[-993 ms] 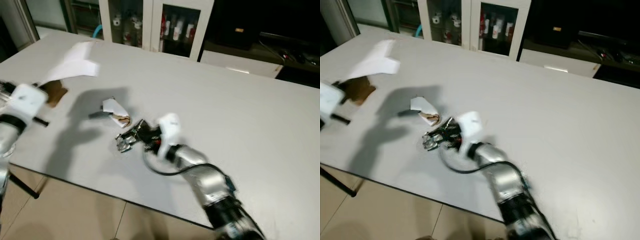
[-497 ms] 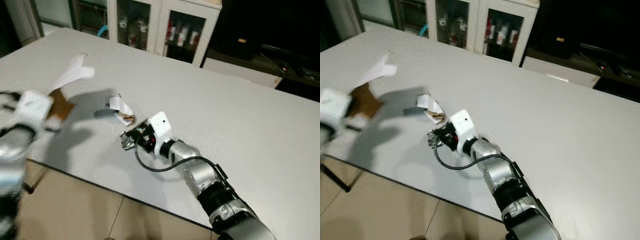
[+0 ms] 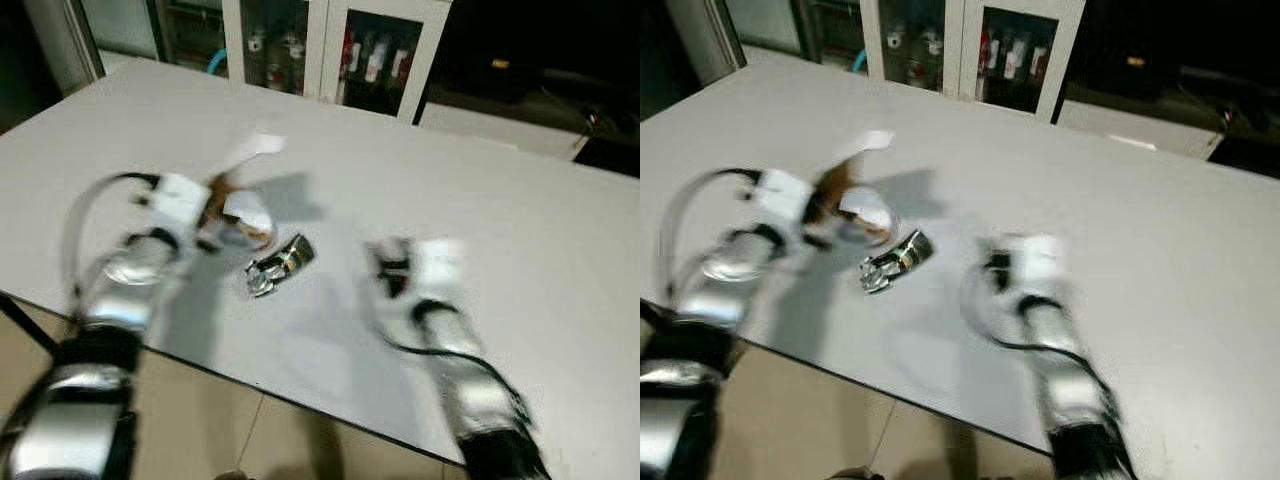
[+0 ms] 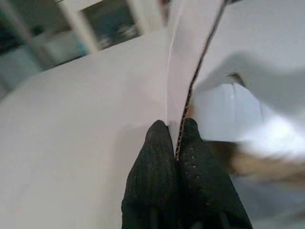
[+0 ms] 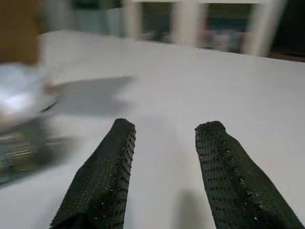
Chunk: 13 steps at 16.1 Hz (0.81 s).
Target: Picking trash to rubbish bin
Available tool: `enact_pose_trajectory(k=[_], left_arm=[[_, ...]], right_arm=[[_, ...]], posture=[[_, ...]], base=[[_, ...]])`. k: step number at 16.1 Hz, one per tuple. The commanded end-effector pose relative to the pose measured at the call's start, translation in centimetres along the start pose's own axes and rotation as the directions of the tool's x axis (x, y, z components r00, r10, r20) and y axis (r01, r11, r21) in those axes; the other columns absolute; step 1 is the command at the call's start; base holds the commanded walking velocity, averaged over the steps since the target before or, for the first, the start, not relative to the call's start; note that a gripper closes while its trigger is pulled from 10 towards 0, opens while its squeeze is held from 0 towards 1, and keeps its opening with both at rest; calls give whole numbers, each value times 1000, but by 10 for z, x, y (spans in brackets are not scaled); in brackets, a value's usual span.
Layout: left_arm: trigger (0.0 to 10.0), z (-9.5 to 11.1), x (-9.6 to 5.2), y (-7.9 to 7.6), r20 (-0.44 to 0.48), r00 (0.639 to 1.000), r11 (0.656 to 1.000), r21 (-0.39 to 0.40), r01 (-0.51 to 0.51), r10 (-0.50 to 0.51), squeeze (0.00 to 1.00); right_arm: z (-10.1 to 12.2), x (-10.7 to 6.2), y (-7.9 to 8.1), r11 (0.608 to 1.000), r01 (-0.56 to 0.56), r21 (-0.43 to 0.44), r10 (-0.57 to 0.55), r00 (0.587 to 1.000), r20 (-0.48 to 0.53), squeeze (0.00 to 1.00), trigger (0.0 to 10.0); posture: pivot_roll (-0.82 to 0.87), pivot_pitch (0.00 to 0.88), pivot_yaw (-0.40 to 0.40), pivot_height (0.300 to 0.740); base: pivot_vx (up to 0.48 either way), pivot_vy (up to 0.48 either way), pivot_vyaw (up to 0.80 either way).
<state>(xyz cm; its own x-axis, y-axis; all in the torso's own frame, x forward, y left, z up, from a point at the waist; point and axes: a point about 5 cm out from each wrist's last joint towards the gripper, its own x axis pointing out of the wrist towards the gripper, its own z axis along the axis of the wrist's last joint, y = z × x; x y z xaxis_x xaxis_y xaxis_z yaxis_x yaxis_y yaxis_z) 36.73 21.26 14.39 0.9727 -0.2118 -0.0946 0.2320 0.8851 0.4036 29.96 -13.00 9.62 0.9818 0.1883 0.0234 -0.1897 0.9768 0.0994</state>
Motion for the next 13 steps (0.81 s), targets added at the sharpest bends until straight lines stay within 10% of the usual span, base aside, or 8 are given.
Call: enact_pose_trajectory(k=[1, 5, 13], left_arm=[[0, -4, -1, -4, 6, 1000, 999, -38, 25, -24, 0], [0, -8, -5, -30, 77, 994, 986, -139, 89, -78, 0], [0, -2, -21, -100, 179, 962, 934, -258, 248, -206, 0]], right_arm=[[10, -7, -22, 996, 92, 13, -93, 995, 48, 0, 10000], [12, -28, -47, 978, 203, 36, -205, 978, 47, 0, 10000], [17, -24, -48, 970, 234, 61, -237, 971, 40, 0, 10000]], posture=[[11, 18, -37, 740], [14, 18, -33, 740], [34, 17, -48, 740]], base=[[0, 0, 0], [0, 0, 0], [0, 0, 0]])
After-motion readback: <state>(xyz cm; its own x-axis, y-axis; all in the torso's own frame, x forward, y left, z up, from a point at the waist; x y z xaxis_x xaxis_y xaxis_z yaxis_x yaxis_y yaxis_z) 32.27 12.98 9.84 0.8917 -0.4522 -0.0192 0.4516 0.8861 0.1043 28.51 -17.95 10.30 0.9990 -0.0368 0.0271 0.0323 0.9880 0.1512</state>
